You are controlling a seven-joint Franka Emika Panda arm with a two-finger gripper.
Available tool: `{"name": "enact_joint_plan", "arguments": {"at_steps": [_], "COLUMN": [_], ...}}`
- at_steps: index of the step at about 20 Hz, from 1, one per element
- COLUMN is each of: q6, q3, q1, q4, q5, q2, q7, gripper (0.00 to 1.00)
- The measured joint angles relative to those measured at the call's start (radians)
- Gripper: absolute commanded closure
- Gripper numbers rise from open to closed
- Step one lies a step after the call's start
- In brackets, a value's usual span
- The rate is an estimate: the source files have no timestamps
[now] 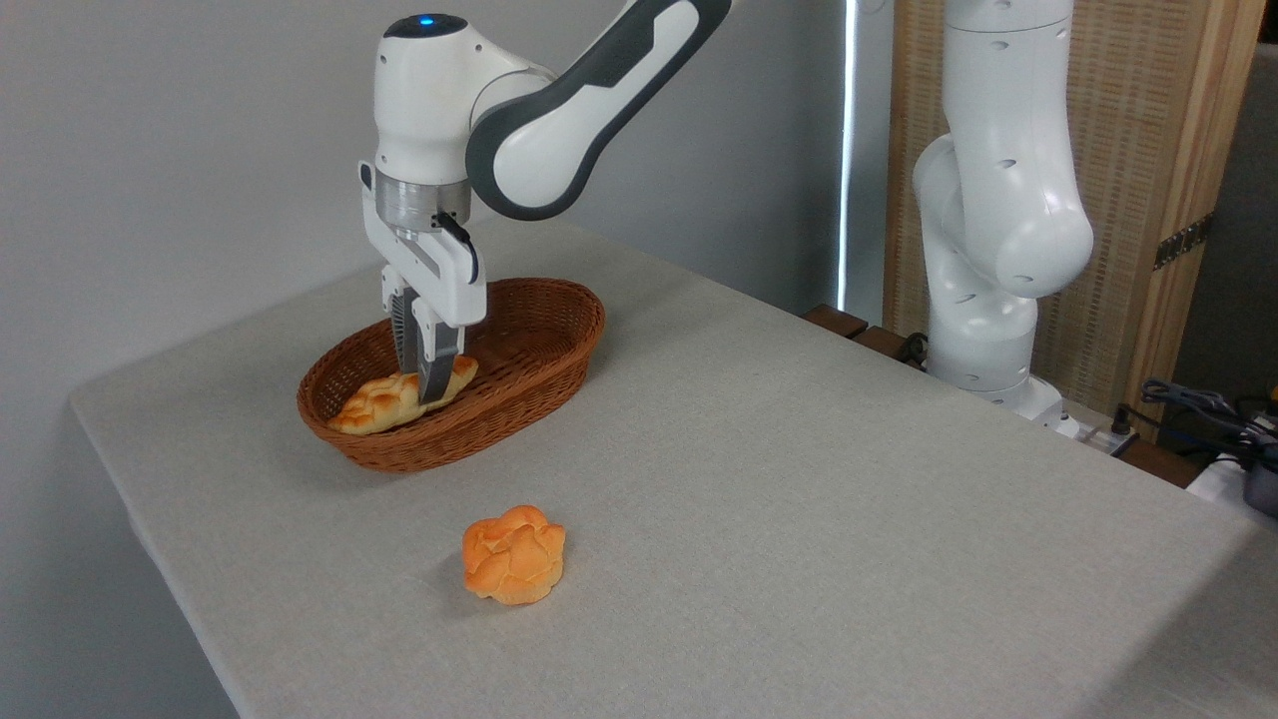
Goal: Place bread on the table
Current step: 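Close the gripper on the braided bread roll inside the basket, then lift the braided roll up out of the basket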
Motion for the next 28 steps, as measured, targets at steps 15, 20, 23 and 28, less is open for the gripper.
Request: {"name": "enact_joint_plan", "arguments": {"at_steps": [15,20,23,28], "q6": [-0.248,-0.409,-0.542,-0.734], "q3": [0.013,0.046,0.122,0.236], "q1": [0.007,0.008,0.01,0.014], "q4": [0.12,0.199,0.262,0.29], "q5": [-0.063,-0.1,-0.115,-0.103], "q2": [-0.041,-0.067,-0.097,-0.175], "q7": [0.0,0.057,0.153,0.327], "gripper": [0.76,0.76,0.75,0.73]}}
